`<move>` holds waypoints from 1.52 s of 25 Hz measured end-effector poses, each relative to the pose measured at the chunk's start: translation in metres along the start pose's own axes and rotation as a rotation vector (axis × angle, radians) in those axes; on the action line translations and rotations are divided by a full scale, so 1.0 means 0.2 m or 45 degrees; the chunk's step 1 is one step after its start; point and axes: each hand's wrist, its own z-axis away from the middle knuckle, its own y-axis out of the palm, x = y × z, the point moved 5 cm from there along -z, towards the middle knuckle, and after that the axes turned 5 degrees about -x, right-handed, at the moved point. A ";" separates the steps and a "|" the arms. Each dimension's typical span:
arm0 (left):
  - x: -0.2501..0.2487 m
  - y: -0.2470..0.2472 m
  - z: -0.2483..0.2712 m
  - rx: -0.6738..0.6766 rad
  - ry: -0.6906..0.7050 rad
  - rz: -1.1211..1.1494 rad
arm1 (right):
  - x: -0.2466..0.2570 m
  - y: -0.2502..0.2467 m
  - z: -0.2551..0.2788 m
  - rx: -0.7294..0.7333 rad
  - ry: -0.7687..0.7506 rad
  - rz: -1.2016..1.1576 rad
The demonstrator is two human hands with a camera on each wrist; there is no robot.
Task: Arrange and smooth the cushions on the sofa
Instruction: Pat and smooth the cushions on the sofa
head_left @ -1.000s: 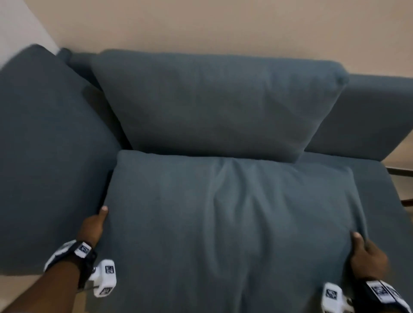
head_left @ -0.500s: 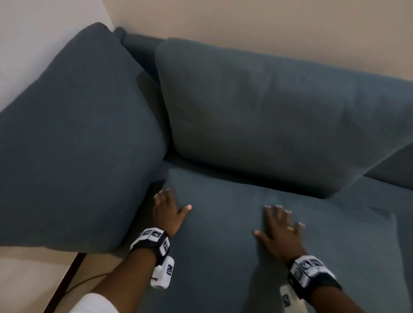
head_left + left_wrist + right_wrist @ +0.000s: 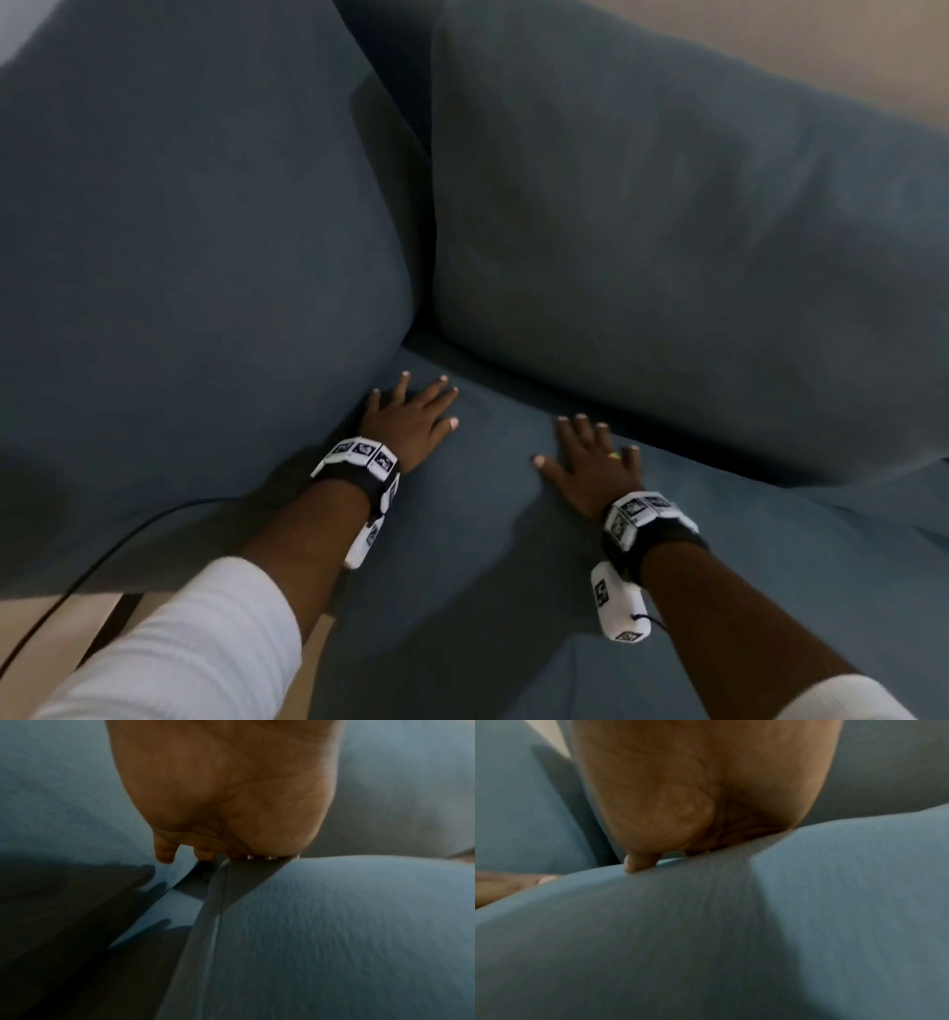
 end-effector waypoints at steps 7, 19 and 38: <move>-0.05 -0.42 0.04 -0.678 -0.036 0.315 | 0.30 -0.67 -0.01 -0.596 -0.410 -0.630; -0.20 -0.06 0.17 -0.414 0.028 0.163 | 0.48 -0.26 0.02 -0.488 -0.581 -0.282; -0.73 -0.08 0.08 -0.031 0.127 0.128 | -0.25 -0.10 0.13 -0.388 -0.318 -0.297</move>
